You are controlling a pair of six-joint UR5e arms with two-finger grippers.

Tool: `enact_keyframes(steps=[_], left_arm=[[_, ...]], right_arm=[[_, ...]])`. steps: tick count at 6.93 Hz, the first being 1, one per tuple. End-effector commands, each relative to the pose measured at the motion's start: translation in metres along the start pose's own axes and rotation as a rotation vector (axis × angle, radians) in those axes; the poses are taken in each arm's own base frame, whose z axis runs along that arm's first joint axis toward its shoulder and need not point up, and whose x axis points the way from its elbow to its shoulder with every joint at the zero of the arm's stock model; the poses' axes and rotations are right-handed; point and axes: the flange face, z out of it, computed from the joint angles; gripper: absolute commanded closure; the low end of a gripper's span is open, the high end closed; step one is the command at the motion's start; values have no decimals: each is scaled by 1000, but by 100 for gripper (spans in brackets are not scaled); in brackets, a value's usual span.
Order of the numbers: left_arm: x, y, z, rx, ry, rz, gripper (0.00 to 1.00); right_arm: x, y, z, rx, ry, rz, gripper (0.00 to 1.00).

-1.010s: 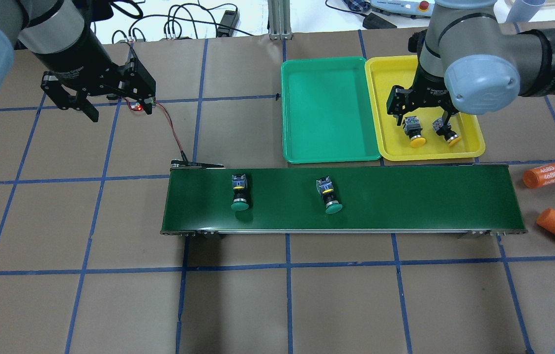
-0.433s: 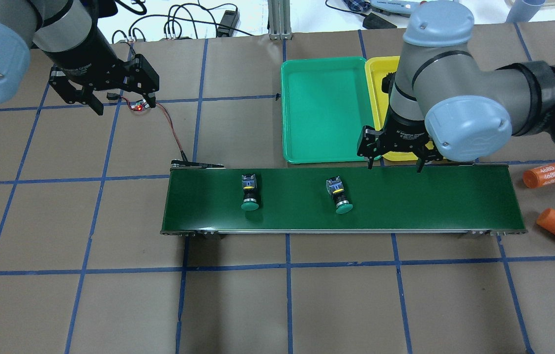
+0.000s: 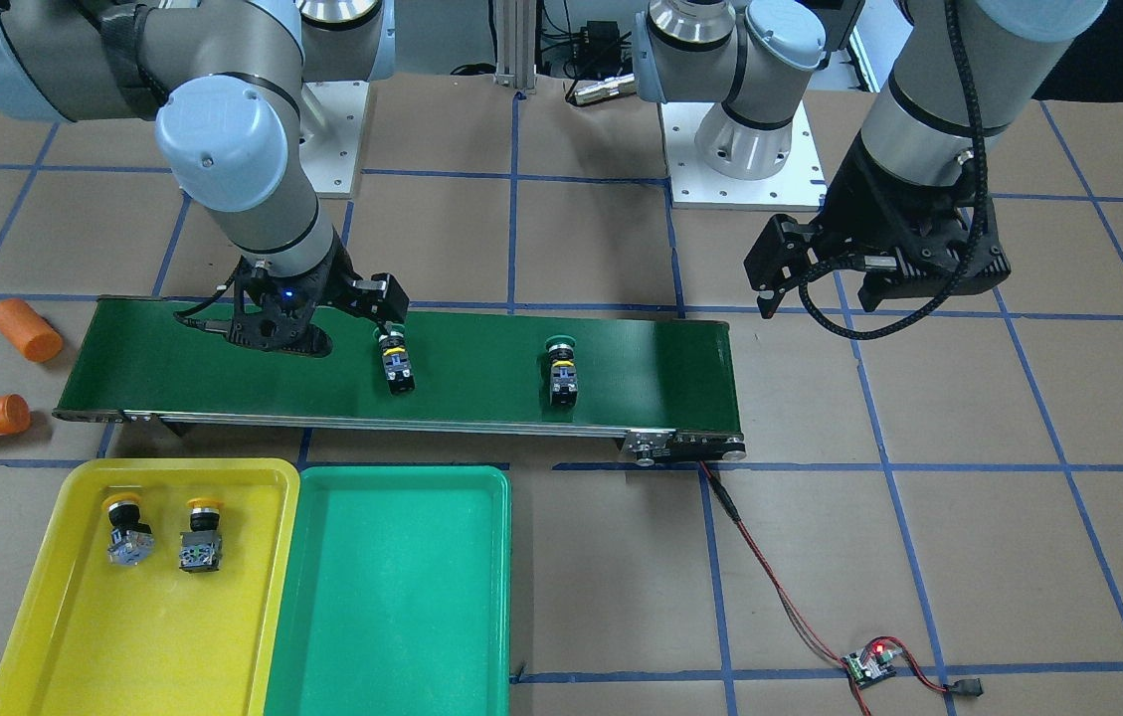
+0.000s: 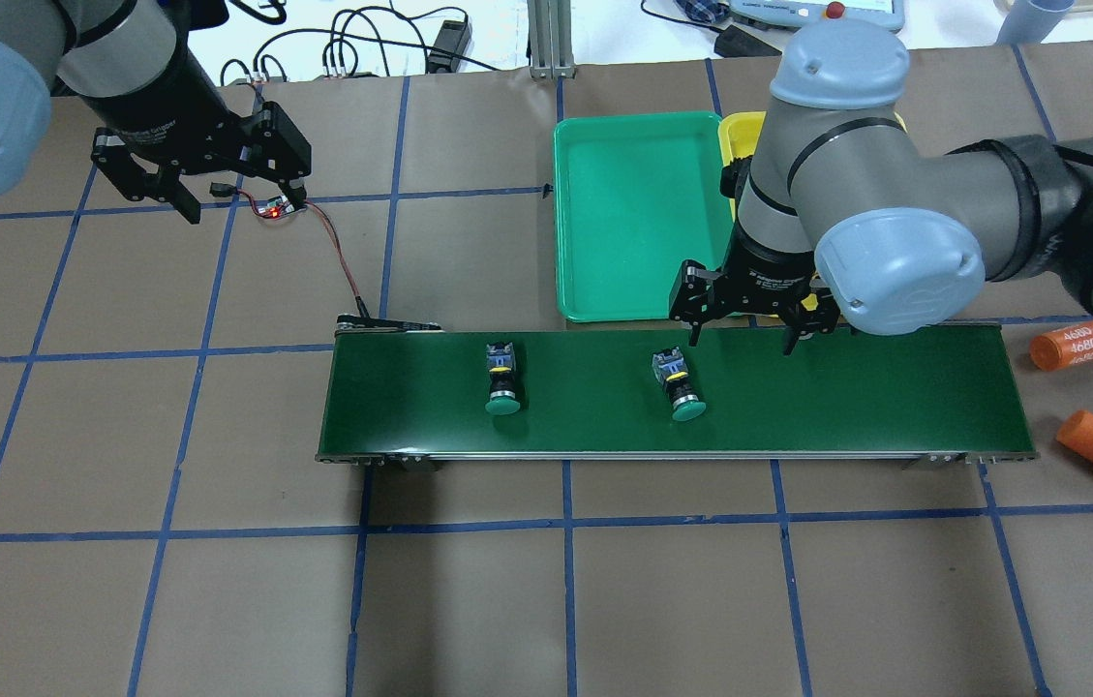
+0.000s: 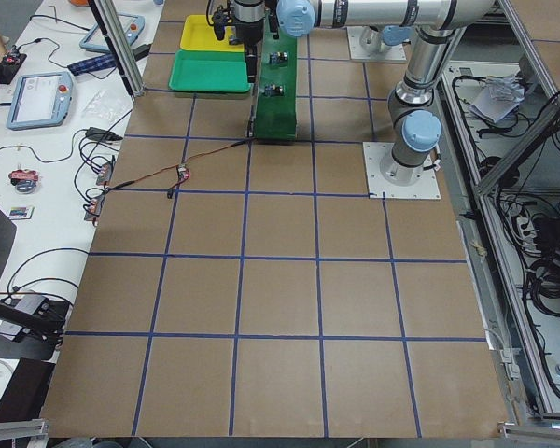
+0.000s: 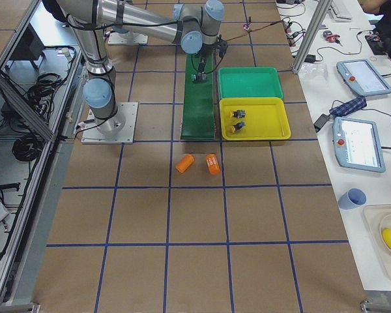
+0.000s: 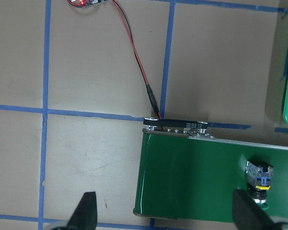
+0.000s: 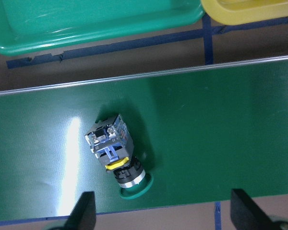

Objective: Sort buttons by color to trays
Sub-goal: 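Lower the right gripper onto a green-capped button on the belt and grasp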

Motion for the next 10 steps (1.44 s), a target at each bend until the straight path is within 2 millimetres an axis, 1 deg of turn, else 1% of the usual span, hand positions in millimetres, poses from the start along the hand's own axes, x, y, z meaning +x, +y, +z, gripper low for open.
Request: enact_keyframes(steps=[1,2,3,4,6,7,8,9,10], left_arm=[[-1,-3,9,-41,-3,-3,0],[-1,-6,11,-44,0,-3,0],[-1,-10,7,-34,3,-6,0],[-1,-13,0,-21,1,-6,0],[-1,-12,-2,-20,-2,-4,0],[0,-10,-5,-20,1,-4,0],[-1,-10,-3,-24,-4,-4,0],[-2,-9,-6,-19,-7,-5,0],[-2,-7,-5,-25,-10,-6,0]], right_arm=[[-1,-9,28,32,-10,-6,0],[-2,-12,36,17,-8,-4,0],[-1,-17,46,1,1,-2,0],[-1,-20,52,-7,14,-5,5],[4,-29,67,-34,24,6,47],[4,-31,65,-29,24,7,77],[4,-31,60,-20,25,7,100],[11,-39,45,23,84,7,100],[8,-49,11,90,103,5,100]])
